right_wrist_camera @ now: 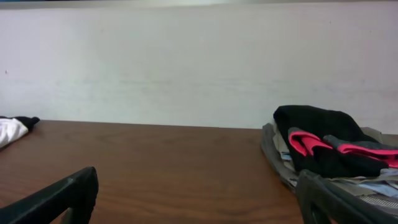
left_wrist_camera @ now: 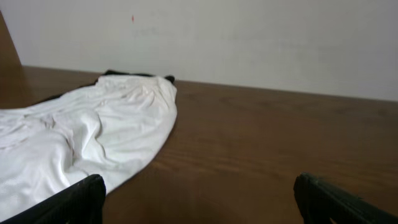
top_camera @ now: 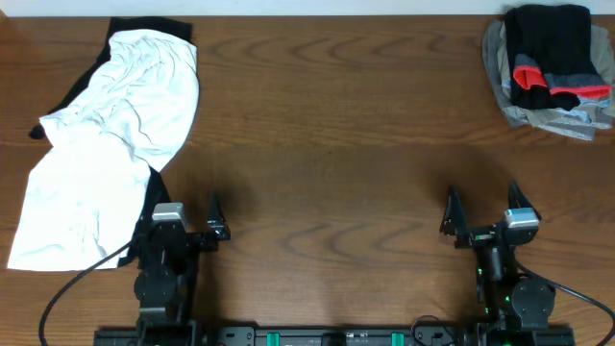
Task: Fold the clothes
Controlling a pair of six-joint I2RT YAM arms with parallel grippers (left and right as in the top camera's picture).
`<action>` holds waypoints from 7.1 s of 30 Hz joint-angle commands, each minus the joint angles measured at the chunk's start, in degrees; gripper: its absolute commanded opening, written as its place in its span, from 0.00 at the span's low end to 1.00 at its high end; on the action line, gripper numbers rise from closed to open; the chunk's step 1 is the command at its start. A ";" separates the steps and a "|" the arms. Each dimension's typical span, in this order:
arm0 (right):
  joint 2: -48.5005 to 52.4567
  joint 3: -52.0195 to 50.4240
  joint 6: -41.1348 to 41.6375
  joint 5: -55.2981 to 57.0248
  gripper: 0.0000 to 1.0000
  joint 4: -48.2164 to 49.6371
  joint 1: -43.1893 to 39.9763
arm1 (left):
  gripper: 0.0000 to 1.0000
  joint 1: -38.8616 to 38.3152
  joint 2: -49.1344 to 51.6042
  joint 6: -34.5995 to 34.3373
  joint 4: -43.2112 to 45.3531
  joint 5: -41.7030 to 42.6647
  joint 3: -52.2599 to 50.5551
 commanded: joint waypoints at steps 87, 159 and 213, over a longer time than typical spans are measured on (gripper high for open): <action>82.53 79.30 -5.31 -14.99 0.93 -51.89 1.05 | 0.48 22.23 124.34 2.60 -27.89 0.57 94.57; 82.53 79.30 -5.31 -15.02 0.90 -52.81 1.05 | 0.41 22.36 119.91 1.77 -32.06 -1.40 92.65; 82.53 79.30 -3.54 -14.01 0.82 -50.45 -3.85 | 0.06 -21.18 93.59 -8.63 -31.54 15.32 95.49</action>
